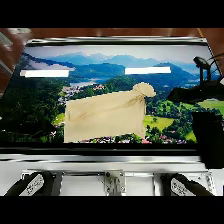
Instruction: Fold the shirts.
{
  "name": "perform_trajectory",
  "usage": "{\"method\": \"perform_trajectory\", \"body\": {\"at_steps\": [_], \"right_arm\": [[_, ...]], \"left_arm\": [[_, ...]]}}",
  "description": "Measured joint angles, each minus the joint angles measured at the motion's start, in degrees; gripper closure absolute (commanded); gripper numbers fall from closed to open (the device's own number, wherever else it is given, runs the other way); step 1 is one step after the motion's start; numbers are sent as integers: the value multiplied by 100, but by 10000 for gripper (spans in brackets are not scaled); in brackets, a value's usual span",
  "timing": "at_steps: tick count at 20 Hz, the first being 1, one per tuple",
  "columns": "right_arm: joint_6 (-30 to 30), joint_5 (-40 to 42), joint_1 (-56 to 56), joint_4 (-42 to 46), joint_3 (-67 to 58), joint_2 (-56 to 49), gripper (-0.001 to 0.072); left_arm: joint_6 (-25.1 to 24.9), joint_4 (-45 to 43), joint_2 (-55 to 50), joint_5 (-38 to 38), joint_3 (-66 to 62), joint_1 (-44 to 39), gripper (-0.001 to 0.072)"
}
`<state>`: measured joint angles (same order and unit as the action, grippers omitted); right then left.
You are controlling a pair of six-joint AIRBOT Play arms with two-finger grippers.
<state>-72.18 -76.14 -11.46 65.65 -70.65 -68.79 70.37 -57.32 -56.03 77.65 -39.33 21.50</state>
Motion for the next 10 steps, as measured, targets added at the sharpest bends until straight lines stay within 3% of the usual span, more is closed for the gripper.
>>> {"method": "perform_trajectory", "body": {"at_steps": [10], "right_arm": [[107,162,-22,-616,765,11,64]], "left_arm": [[-208,96,-752,-632,529,-15,-8]]}}
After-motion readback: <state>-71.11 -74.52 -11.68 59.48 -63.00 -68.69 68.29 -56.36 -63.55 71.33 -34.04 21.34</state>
